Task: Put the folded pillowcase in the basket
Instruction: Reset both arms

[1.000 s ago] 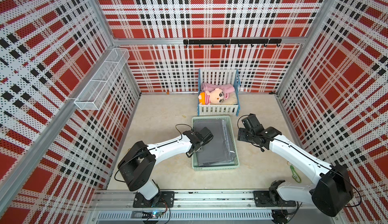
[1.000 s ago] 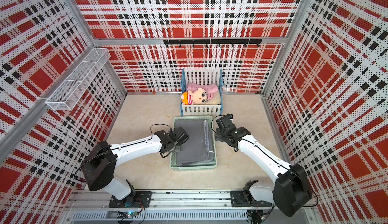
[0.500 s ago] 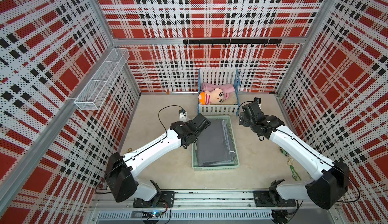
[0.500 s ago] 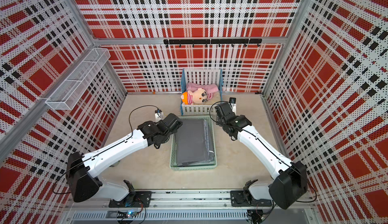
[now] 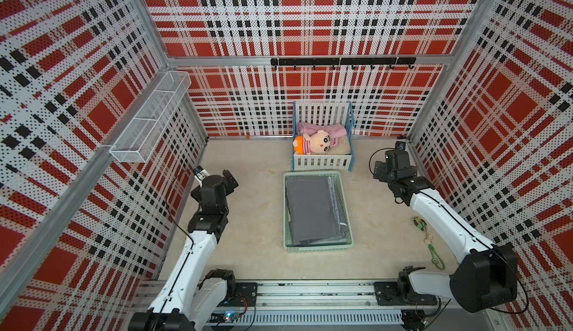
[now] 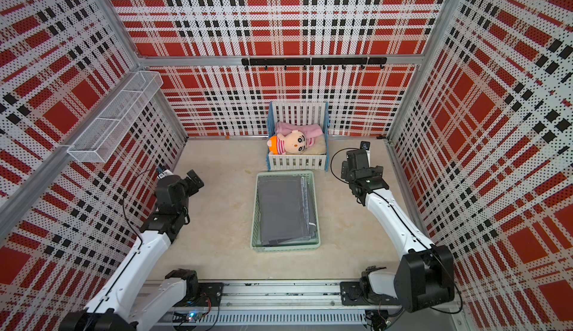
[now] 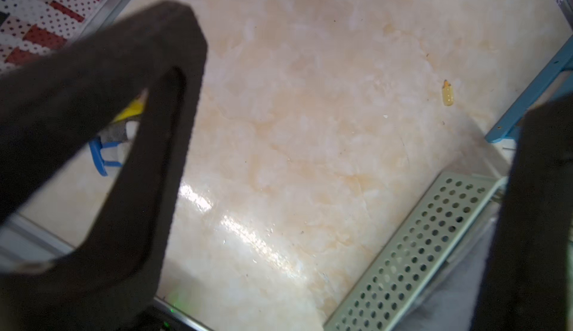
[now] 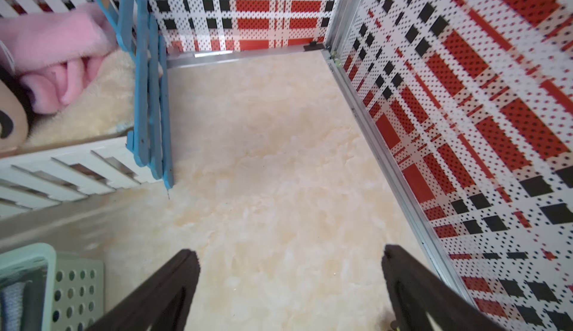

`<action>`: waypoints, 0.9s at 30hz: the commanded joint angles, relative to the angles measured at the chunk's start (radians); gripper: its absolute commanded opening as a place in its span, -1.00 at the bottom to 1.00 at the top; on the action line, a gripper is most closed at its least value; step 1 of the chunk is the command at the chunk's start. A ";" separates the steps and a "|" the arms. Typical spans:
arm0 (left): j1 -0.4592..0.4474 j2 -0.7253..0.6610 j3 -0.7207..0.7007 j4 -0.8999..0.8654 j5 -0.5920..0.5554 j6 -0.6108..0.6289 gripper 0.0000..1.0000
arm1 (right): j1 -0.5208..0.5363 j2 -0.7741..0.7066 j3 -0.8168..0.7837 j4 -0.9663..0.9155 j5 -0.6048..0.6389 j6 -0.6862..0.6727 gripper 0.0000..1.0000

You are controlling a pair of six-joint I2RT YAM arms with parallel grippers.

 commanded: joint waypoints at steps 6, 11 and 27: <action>0.088 0.074 -0.136 0.338 0.162 0.166 0.98 | -0.052 -0.076 -0.134 0.210 -0.105 0.047 0.99; 0.087 0.193 -0.286 0.681 0.158 0.152 0.98 | -0.058 -0.102 -0.178 0.291 -0.141 0.019 1.00; -0.013 0.655 -0.373 1.381 0.015 0.257 0.98 | -0.148 -0.084 -0.398 0.599 -0.355 -0.260 0.99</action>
